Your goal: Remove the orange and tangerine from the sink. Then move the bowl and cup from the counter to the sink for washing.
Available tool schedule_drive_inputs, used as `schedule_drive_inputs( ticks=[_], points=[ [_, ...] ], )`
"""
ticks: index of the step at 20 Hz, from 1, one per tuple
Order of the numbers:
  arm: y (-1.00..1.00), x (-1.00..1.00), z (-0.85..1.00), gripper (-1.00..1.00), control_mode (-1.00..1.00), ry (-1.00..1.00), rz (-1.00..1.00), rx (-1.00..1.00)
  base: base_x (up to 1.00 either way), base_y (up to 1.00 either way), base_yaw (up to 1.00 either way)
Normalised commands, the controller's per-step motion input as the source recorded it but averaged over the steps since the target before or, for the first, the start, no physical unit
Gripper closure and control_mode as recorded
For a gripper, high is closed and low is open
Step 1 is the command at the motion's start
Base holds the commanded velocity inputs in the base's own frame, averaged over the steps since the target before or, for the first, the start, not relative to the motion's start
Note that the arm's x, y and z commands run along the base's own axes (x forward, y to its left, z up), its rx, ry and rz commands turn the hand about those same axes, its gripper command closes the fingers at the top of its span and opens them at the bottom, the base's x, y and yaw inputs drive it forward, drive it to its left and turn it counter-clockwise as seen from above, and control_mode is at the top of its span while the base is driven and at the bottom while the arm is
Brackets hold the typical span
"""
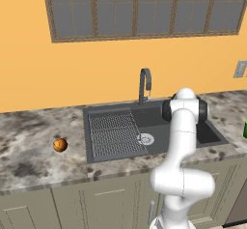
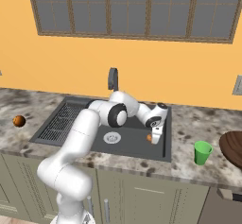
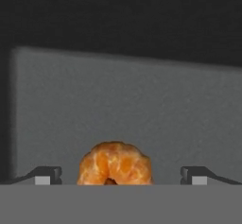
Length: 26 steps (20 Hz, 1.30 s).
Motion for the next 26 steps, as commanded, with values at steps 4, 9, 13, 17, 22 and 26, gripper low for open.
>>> schedule_drive_inputs(
  ticks=[4,9,13,17,22,26],
  points=[
    [0.08,0.01,-0.11,-1.0,-1.0,0.11,-0.05,0.06,0.0,0.0,0.0],
    [0.09,0.11,-0.11,-1.0,-1.0,0.05,-0.03,0.06,0.0,0.0,0.0],
    [0.0,0.16,-0.11,-1.0,-1.0,0.03,-0.01,0.04,0.0,0.0,0.0],
    [0.0,0.04,-0.18,-1.0,-1.0,0.09,-0.02,0.04,0.0,0.0,0.0],
    [0.01,0.06,-0.2,1.0,-1.0,0.11,-0.03,0.01,0.0,0.0,0.0],
    [0.0,0.09,-0.1,1.0,-1.0,0.03,-0.02,0.0,0.0,0.0,0.0]
  ],
)
